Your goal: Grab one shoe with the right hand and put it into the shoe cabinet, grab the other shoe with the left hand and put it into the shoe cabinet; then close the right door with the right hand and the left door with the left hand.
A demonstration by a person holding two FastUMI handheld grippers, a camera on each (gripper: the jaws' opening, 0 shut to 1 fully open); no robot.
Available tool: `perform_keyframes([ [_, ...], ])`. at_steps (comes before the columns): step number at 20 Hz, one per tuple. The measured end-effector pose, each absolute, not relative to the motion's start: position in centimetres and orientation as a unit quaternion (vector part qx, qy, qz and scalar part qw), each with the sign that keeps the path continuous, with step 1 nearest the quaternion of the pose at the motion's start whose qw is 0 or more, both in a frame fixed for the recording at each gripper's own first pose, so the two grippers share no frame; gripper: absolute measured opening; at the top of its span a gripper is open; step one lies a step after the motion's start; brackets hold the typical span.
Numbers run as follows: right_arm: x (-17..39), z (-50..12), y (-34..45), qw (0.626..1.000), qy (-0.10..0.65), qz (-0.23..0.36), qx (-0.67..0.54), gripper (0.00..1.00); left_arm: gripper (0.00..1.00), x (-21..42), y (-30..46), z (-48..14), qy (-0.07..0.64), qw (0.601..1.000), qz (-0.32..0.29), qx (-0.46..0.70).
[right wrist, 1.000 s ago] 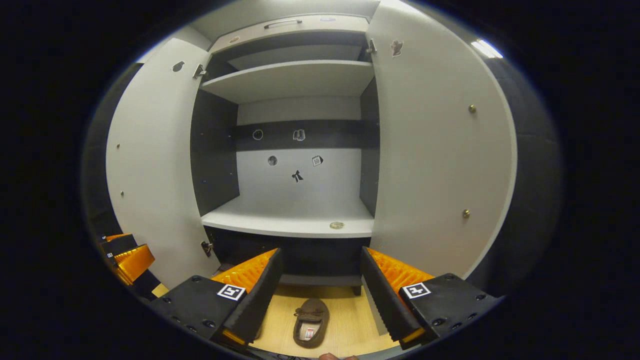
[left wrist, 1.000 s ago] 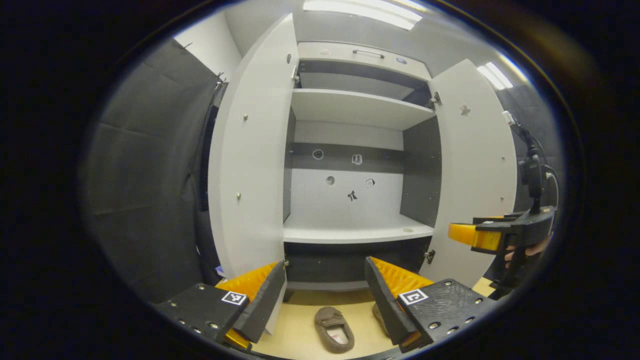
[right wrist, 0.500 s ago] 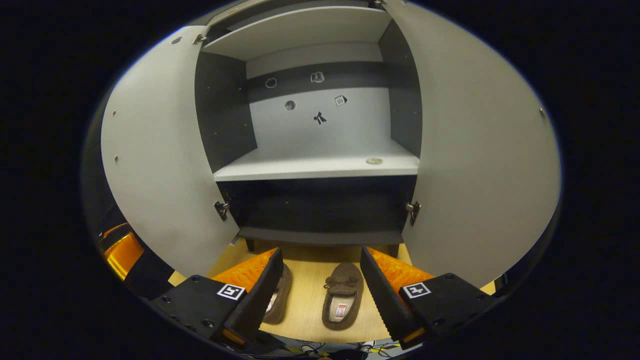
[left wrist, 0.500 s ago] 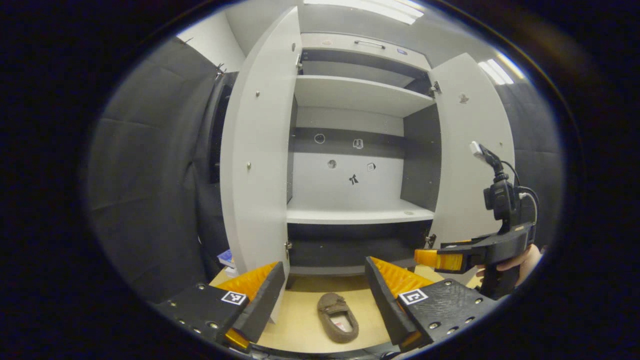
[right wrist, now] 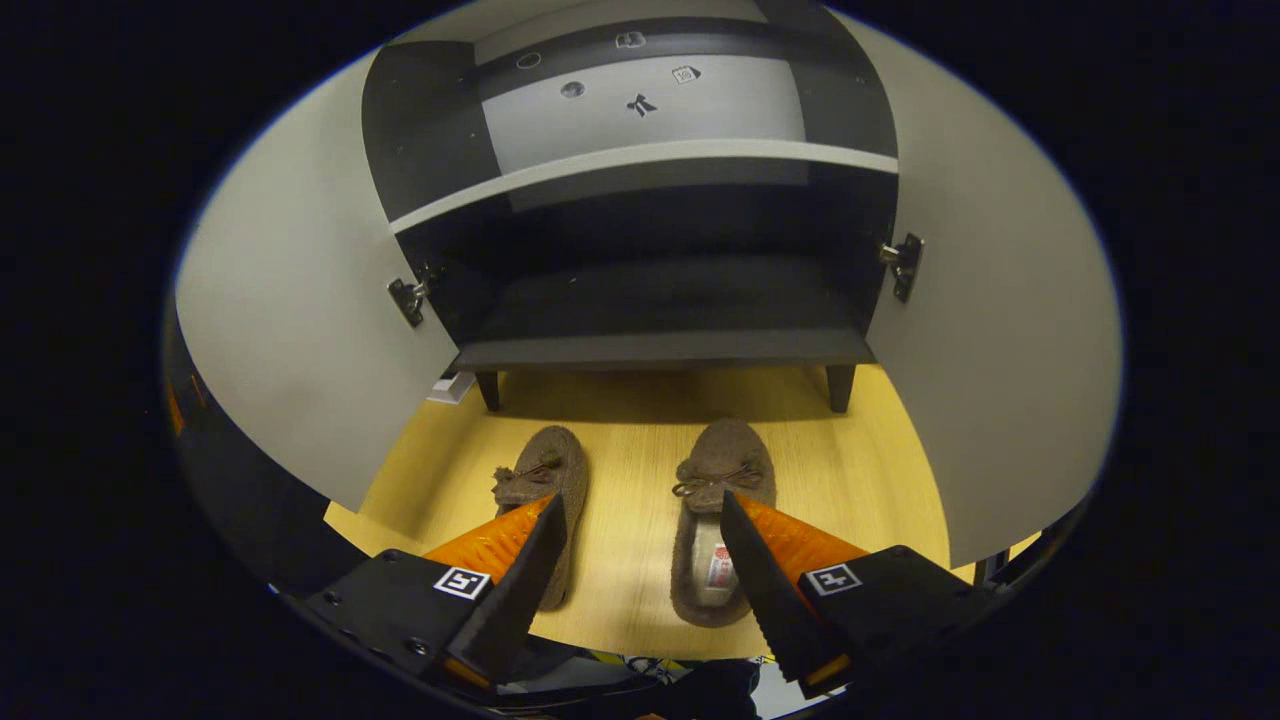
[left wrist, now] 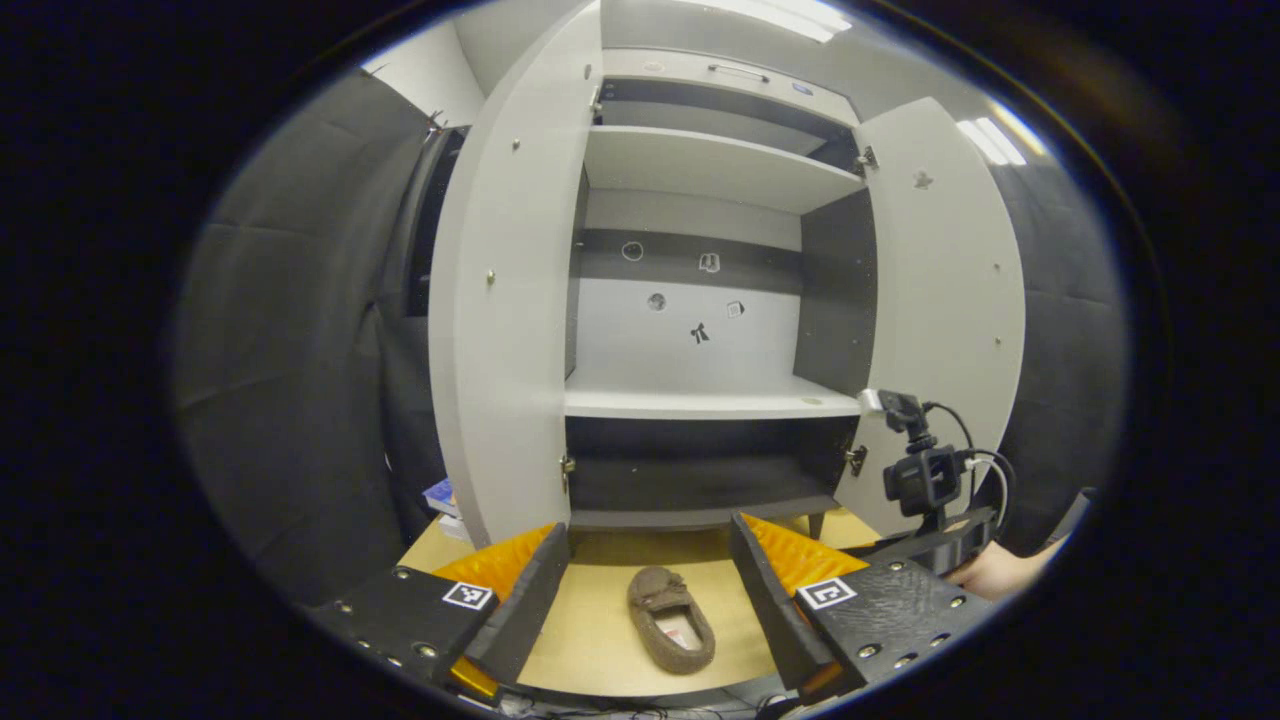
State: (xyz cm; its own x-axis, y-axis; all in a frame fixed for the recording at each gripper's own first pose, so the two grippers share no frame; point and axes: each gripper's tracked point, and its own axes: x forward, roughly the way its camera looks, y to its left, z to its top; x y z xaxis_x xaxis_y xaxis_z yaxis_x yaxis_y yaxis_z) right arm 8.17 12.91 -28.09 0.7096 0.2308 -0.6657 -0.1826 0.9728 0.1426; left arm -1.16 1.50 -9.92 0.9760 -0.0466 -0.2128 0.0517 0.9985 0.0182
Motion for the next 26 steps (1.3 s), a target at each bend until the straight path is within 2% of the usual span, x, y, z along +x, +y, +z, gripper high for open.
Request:
perform_keyframes([
  [1, 8.4, -29.3, 13.1, 0.919, 0.376, 0.112, 0.028, 0.98, 0.93, -0.9, 1.4, -10.2, 0.109, 0.994, -0.025, 0.013],
  [6, 8.9, -34.3, 12.2, 0.91, 0.396, 0.116, -0.036, 0.99, 0.94, -1.0, 1.2, -10.5, 0.111, 0.993, -0.026, 0.012],
  [7, 8.9, -35.4, 12.1, 0.907, 0.404, 0.116, -0.039, 0.98, 0.99, -1.1, 1.3, -10.4, 0.112, 0.993, -0.023, 0.014],
  [8, 9.1, -36.2, 12.3, 0.903, 0.413, 0.116, -0.033, 0.98, 0.99, -1.1, 1.4, -10.4, 0.112, 0.993, -0.019, 0.016],
  [9, 9.3, -36.9, 12.4, 0.9, 0.419, 0.115, -0.026, 0.99, 0.94, -1.2, 1.5, -10.3, 0.114, 0.993, -0.015, 0.018],
  [10, 9.7, -37.5, 12.6, 0.899, 0.423, 0.116, -0.021, 0.98, 0.98, -1.2, 1.5, -10.4, 0.117, 0.993, -0.011, 0.02],
  [11, 10.2, -38.0, 12.7, 0.898, 0.424, 0.115, -0.02, 0.98, 0.93, -1.2, 1.5, -10.4, 0.122, 0.992, -0.008, 0.022],
  [12, 10.8, -38.5, 12.7, 0.897, 0.426, 0.112, -0.025, 0.98, 0.98, -1.3, 1.6, -10.4, 0.124, 0.992, -0.004, 0.022],
  [13, 11.2, -39.2, 12.6, 0.896, 0.43, 0.11, -0.032, 0.98, 0.94, -1.3, 1.6, -10.1, 0.123, 0.992, -0.001, 0.018],
  [15, 12.1, -40.2, 12.1, 0.893, 0.435, 0.102, -0.049, 0.98, 0.94, -1.5, 1.7, -10.2, 0.124, 0.992, 0.001, 0.011],
  [16, 12.7, -40.4, 11.9, 0.894, 0.434, 0.099, -0.055, 0.93, 0.94, -2.2, 2.5, -11.2, 0.124, 0.992, 0.0, 0.012],
  [18, 13.2, -40.7, 10.9, 0.891, 0.438, 0.082, -0.088, 0.89, 0.94, -2.3, 2.4, -11.0, 0.116, 0.993, -0.009, 0.023],
  [21, 13.5, -40.9, 10.0, 0.889, 0.44, 0.063, -0.114, 0.38, 0.94, -2.2, 1.9, -10.1, 0.101, 0.994, -0.03, 0.038],
  [23, 13.3, -40.9, 9.7, 0.882, 0.451, 0.058, -0.121, 0.37, 0.94, -2.2, 1.9, -10.0, 0.094, 0.994, -0.034, 0.043],
  [24, 13.4, -40.6, 9.2, 0.882, 0.452, 0.049, -0.125, 0.37, 0.99, -2.2, 1.9, -10.0, 0.094, 0.994, -0.03, 0.042],
  [25, 13.2, -40.7, 9.4, 0.88, 0.455, 0.048, -0.125, 0.19, 0.99, -2.4, 1.8, -10.1, 0.096, 0.994, -0.029, 0.038],
  [26, 13.2, -40.4, 9.6, 0.883, 0.45, 0.054, -0.122, 0.19, 0.99, -2.5, 1.8, -10.1, 0.097, 0.994, -0.027, 0.033],
])
